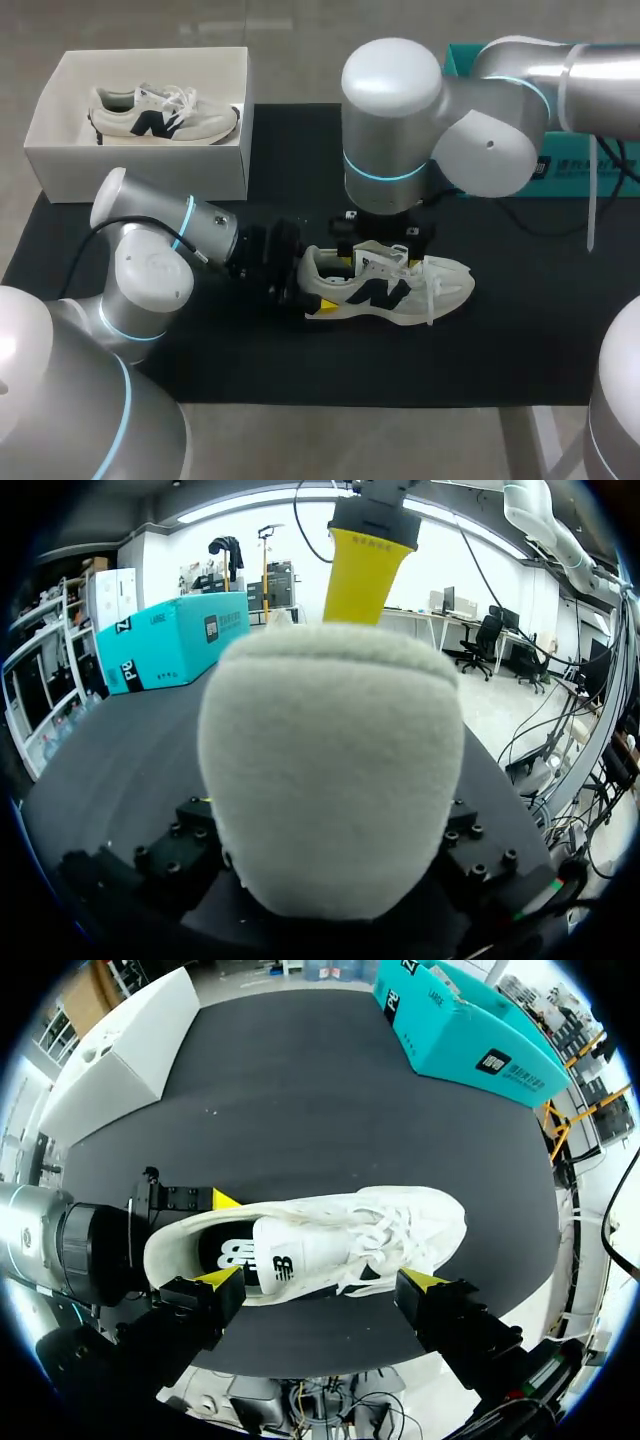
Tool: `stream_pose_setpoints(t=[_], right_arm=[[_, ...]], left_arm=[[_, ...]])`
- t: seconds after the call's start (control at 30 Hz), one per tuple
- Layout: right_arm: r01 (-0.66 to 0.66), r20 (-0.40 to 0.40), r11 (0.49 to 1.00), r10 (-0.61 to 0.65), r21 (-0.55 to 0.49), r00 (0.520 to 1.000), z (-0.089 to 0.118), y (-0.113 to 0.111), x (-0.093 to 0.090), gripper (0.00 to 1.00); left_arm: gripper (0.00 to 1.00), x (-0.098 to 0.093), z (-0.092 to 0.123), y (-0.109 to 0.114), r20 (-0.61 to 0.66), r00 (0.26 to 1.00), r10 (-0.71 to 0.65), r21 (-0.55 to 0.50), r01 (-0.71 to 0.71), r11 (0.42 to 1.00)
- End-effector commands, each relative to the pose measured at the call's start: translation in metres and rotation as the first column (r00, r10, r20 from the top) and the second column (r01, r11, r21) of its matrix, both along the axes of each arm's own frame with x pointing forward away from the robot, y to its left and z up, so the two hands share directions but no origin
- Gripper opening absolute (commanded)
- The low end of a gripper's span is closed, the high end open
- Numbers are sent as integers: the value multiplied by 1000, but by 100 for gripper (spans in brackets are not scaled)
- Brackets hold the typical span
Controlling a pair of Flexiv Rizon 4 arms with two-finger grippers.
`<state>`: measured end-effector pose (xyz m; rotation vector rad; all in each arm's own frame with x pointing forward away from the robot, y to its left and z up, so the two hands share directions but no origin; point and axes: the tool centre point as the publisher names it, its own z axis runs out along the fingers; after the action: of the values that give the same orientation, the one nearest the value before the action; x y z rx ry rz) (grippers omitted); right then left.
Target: Take the shoe out of the shoebox, open the shoe tongue, remove and reinsert the insole, then place the shoe into the shoebox
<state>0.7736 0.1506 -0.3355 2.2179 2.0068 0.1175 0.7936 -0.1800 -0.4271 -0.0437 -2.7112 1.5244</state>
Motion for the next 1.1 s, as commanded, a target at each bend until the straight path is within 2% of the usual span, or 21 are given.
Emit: stream_pose_setpoints(t=[0.03,0.37,0.53,0.83,0.87,0.9,0.97,1.0,1.03,1.07,1.1], right_arm=[[-6,-22,999,5,-37,1000,-11,6,6,100],[-34,-59,997,29,-73,998,-20,6,12,100],[-21,-85,994,12,-104,996,-21,-7,12,100],[40,-79,988,-52,-148,996,-2,-41,7,100],[50,-74,988,-61,-149,995,1,-43,6,98],[53,-71,988,-64,-147,995,4,-45,6,89],[61,-64,989,-70,-132,996,7,-47,6,48],[62,-65,991,-70,-118,995,7,-47,5,41],[62,-68,993,-70,-103,995,7,-47,5,17],[59,-72,995,-65,-84,995,7,-48,6,0],[56,-74,996,-61,-66,995,7,-48,6,0]], left_arm=[[0,0,0,-1,1,1000,1,4,-1,1000],[0,0,0,-1,1,1000,1,4,-1,1000],[0,0,0,-1,1,1000,1,4,-1,1000],[0,0,0,-1,1,1000,1,4,-1,1000],[0,0,0,-1,1,1000,1,4,-1,1000],[0,0,0,-1,1,1000,1,4,-1,1000],[0,0,0,-1,1,1000,1,4,-1,1000],[0,0,0,-1,1,1000,1,4,-1,1000],[0,0,0,-1,1,1000,1,4,-1,1000],[0,0,0,-1,1,1000,1,4,-1,1000],[0,0,0,-1,1,1000,1,4,-1,1000]])
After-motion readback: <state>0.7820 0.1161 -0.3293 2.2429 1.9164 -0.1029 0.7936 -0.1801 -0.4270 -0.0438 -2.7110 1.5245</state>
